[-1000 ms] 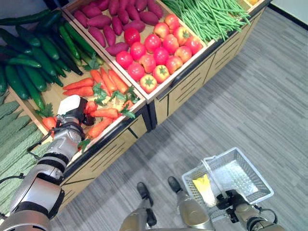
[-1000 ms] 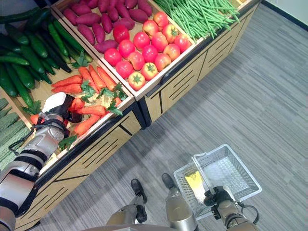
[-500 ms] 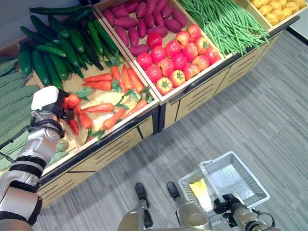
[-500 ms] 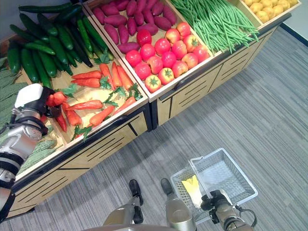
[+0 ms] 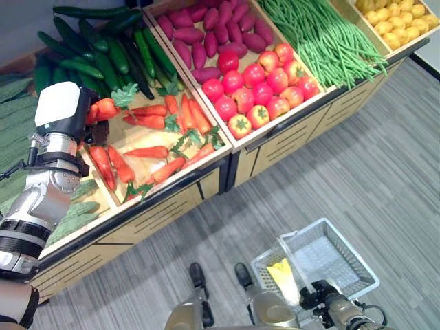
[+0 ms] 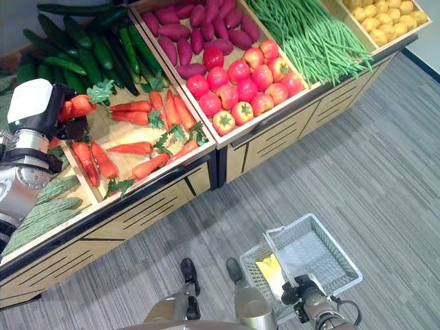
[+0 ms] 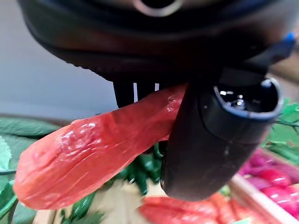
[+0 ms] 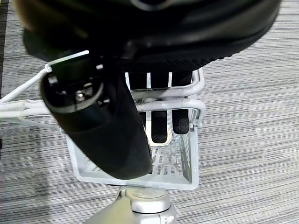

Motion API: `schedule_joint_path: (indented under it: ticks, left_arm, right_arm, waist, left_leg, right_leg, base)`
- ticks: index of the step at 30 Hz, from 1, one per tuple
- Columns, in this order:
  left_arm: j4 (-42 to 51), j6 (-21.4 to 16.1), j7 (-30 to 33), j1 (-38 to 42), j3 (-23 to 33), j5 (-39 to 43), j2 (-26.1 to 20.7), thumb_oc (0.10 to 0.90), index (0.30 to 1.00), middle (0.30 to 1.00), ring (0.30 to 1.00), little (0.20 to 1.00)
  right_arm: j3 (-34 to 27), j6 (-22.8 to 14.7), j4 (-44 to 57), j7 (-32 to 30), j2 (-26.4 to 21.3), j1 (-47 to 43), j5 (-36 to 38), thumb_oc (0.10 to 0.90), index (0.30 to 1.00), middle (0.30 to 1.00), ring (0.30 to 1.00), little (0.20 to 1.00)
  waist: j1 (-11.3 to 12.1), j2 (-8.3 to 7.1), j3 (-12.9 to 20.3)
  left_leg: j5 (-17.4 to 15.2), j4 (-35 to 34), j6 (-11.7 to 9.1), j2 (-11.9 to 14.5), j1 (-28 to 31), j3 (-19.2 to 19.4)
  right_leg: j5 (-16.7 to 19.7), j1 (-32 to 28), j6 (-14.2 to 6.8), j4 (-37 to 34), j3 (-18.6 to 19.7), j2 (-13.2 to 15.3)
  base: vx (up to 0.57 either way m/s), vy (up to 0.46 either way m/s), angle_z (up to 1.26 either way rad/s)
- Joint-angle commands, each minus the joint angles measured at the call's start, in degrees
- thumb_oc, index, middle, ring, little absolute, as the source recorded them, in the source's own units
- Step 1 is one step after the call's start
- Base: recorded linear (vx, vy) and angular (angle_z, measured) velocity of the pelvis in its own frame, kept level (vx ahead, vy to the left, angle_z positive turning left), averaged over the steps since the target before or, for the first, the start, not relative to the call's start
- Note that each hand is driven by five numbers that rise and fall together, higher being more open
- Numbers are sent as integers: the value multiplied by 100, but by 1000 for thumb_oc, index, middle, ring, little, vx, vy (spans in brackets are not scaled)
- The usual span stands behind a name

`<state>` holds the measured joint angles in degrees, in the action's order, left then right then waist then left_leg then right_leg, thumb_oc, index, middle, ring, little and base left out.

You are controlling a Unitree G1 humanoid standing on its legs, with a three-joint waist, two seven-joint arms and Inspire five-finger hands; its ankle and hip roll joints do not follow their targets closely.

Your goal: Get the vegetables into the basket

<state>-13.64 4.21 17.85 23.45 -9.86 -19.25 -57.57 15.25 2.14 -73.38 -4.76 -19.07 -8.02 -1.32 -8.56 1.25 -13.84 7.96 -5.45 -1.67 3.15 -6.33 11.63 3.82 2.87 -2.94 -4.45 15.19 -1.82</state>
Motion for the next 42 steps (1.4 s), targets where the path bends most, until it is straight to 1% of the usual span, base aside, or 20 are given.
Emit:
schedule_joint_path:
  ticks: [1,9,13,14,16,17,18,19,21,25,29,33,35,36,37,38,39,40,41,42]
  left_arm:
    - [226,-119,374,30,741,-232,10,400,300,300,300,300]
    - [1272,-153,19,-1109,1449,-250,629,400,300,300,300,300]
    - [1712,-159,-104,-1496,1660,-269,851,400,300,300,300,300]
    - [1885,-159,-136,-1658,1745,-286,956,400,300,300,300,300]
    - [2088,-199,-200,-1876,1844,-236,1100,400,300,300,300,300]
    - [2245,-249,-212,-2028,1924,-163,1233,400,300,300,300,300]
    - [2365,-266,-274,-2194,1960,-113,1340,400,300,300,300,300]
    - [2421,-263,-302,-2276,1982,-100,1387,400,300,300,300,300]
    - [2643,-306,-386,-2555,2059,38,1580,400,300,300,300,300]
    - [2837,-341,-427,-2741,2125,151,1755,400,300,300,300,300]
    - [2909,-332,-446,-2759,2151,125,1739,400,300,300,300,300]
    - [2989,-366,-460,-2577,2024,199,1736,400,300,300,300,300]
    - [2966,-363,-474,-2468,1927,227,1739,400,300,300,300,300]
    - [2947,-346,-484,-2373,1862,221,1717,400,300,300,300,300]
    - [2943,-347,-481,-2369,1860,220,1717,400,300,300,300,300]
    - [2958,-353,-494,-2243,1773,240,1706,400,300,300,300,300]
    - [2946,-355,-489,-2228,1769,239,1704,400,300,300,300,300]
    - [2954,-356,-487,-2200,1737,240,1698,400,300,300,300,300]
    - [2942,-358,-482,-2187,1725,240,1698,400,300,300,300,300]
    - [2962,-344,-475,-2095,1660,244,1682,400,300,300,300,300]
  right_arm:
    - [-125,53,-73,20,-147,600,18,400,300,300,300,300]
    - [-412,202,-225,88,-115,734,-114,400,300,300,300,300]
    - [-460,243,-243,120,-87,757,-145,400,300,300,300,300]
    - [-478,247,-239,134,-48,774,-151,400,300,300,300,300]
    - [-509,260,-255,141,-23,791,-153,400,300,300,300,300]
    - [-531,253,-260,141,14,808,-143,400,300,300,300,300]
    - [-549,258,-276,149,42,839,-123,400,300,300,300,300]
    - [-551,260,-294,158,55,855,-136,400,300,300,300,300]
    - [-586,264,-324,149,107,912,-137,400,300,300,300,300]
    - [-641,259,-329,118,155,954,-107,400,300,300,300,300]
    - [-677,253,-302,98,153,990,-101,400,300,300,300,300]
    - [-765,259,-331,48,148,1035,-51,400,300,300,300,300]
    - [-796,268,-338,42,142,1055,-46,400,300,300,300,300]
    - [-844,272,-331,24,132,1072,-5,400,300,300,300,300]
    - [-844,271,-328,24,131,1072,-6,400,300,300,300,300]
    - [-927,275,-324,-11,125,1112,64,400,300,300,300,300]
    - [-928,275,-318,-11,125,1109,65,400,300,300,300,300]
    - [-953,271,-311,-25,125,1116,88,400,300,300,300,300]
    - [-958,273,-307,-27,124,1120,90,400,300,300,300,300]
    - [-1003,254,-274,-77,117,1138,152,400,300,300,300,300]
  waist:
    - [140,184,698]
    - [240,98,992]
    - [268,61,1104]
    - [302,16,1175]
    - [318,-12,1237]
    - [350,-61,1279]
    - [372,-89,1319]
    - [380,-93,1359]
    - [398,-135,1405]
    - [408,-181,1445]
    - [387,-207,1452]
    - [305,-231,1416]
    - [262,-213,1402]
    - [209,-193,1404]
    - [212,-202,1387]
    - [100,-152,1356]
    - [109,-163,1336]
    - [69,-140,1341]
    - [82,-137,1337]
    - [-41,-102,1288]
  left_leg:
    - [-467,45,-244,-85,320,-208]
    - [-611,45,-183,-139,623,-320]
    - [-657,47,-159,-149,737,-367]
    - [-682,51,-147,-150,784,-391]
    - [-698,54,-137,-159,818,-409]
    - [-640,61,-132,-156,820,-411]
    - [-655,66,-118,-162,860,-431]
    - [-727,61,-106,-170,908,-459]
    - [-687,80,-80,-171,939,-462]
    - [-716,79,-57,-171,993,-473]
    - [-741,90,-36,-179,1021,-444]
    - [-752,74,-10,-201,999,-335]
    - [-776,68,10,-220,1025,-297]
    - [-856,58,25,-239,1057,-272]
    - [-789,63,21,-236,1032,-256]
    - [-886,54,53,-262,1074,-190]
    - [-809,54,48,-257,1047,-166]
    - [-881,51,55,-267,1073,-145]
    - [-895,53,60,-268,1082,-138]
    - [-911,48,81,-280,1088,-63]
  right_leg:
    - [70,382,-405,87,-318,250]
    - [-33,62,-407,127,-443,316]
    - [-66,-53,-410,143,-493,338]
    - [-81,-97,-413,154,-515,349]
    - [-97,-135,-427,165,-545,361]
    - [-50,-135,-428,196,-572,375]
    - [-61,-173,-434,204,-606,390]
    - [-122,-236,-440,190,-625,401]
    - [-87,-278,-438,212,-652,413]
    - [-84,-316,-463,218,-680,442]
    - [-74,-317,-484,238,-656,456]
    - [-17,-224,-553,307,-618,498]
    - [-21,-218,-580,337,-610,512]
    - [-58,-217,-617,356,-596,540]
    - [-7,-185,-610,375,-590,534]
    - [-38,-156,-670,433,-550,559]
    - [21,-115,-663,456,-536,551]
    - [-17,-118,-686,465,-517,567]
    - [-30,-120,-692,473,-509,567]
    - [-2,-39,-730,531,-447,573]
  base:
    - [28,0,4]
    - [15,1,7]
    - [3,7,8]
    - [-2,0,11]
    - [-34,-1,20]
    - [-57,-6,18]
    - [-6,0,12]
    - [13,16,9]
    - [3,19,10]
    - [0,10,4]
    - [-10,11,0]
    - [-33,54,-3]
    - [17,71,-3]
    - [-2,57,-1]
    - [35,107,0]
    - [-48,46,-4]
    - [31,93,-10]
    - [-4,25,-12]
    - [34,82,-15]
    - [-16,84,-32]
